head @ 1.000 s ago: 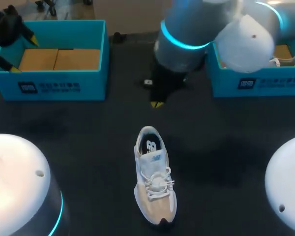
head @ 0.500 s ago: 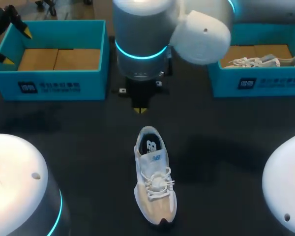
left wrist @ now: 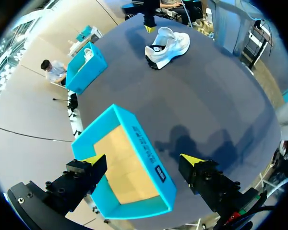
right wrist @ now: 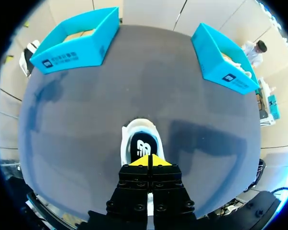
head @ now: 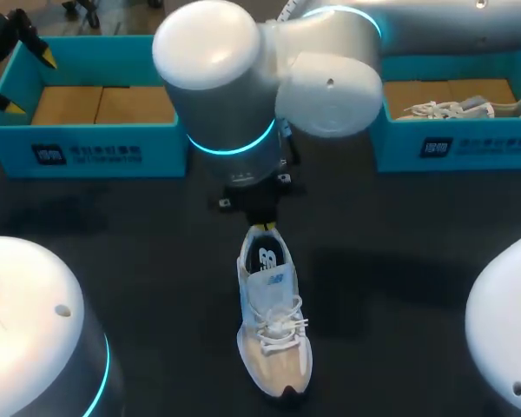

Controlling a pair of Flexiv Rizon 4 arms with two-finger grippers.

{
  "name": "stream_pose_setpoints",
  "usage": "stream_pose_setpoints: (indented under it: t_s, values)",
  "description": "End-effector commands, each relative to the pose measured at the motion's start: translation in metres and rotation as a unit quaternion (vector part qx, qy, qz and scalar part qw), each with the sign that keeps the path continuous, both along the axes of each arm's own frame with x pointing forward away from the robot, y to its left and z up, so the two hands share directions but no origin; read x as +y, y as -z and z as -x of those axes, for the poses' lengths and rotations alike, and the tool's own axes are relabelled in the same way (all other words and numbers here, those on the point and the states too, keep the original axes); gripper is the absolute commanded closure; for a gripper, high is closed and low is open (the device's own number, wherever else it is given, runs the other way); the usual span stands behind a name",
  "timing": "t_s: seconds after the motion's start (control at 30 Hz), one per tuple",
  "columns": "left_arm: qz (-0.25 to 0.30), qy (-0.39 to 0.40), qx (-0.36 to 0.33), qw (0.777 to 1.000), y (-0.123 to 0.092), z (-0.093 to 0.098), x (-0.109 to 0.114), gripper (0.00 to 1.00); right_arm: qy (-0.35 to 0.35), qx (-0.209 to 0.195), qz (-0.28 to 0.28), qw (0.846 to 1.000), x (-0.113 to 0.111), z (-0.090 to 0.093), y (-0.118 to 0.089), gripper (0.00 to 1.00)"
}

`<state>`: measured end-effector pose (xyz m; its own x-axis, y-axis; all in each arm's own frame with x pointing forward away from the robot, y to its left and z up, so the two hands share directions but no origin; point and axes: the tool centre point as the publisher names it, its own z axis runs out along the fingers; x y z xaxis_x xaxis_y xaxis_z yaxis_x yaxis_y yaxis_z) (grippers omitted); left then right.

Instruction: Take the shoe out of the shoebox, open the shoe tongue, remove and reinsert the insole, then place the shoe into the shoebox

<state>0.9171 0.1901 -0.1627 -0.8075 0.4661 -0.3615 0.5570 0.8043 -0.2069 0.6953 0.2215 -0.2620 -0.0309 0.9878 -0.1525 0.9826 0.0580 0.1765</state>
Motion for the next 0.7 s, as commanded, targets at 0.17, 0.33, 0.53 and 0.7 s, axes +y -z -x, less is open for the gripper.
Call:
stream_pose_setpoints:
  t_s: [0.17, 0.33, 0.53, 0.7]
  values:
    - [-0.002, 0.000, 0.000, 1.000, 0.000, 0.001, 0.000, 0.00, 0.028, -0.028, 0.001, 0.999, 0.005, 0.011, 0.005, 1.00]
    - [-0.002, 0.000, 0.000, 1.000, 0.000, 0.001, 0.000, 0.00, 0.031, -0.044, 0.036, 0.998, 0.001, 0.024, 0.027, 1.00]
    - [-0.002, 0.000, 0.000, 1.000, 0.000, 0.001, 0.000, 0.00, 0.024, -0.053, 0.018, 0.998, -0.002, 0.032, 0.044, 1.00]
    - [-0.002, 0.000, 0.000, 1.000, 0.000, 0.001, 0.000, 0.00, 0.024, -0.053, 0.018, 0.998, -0.002, 0.032, 0.044, 1.00]
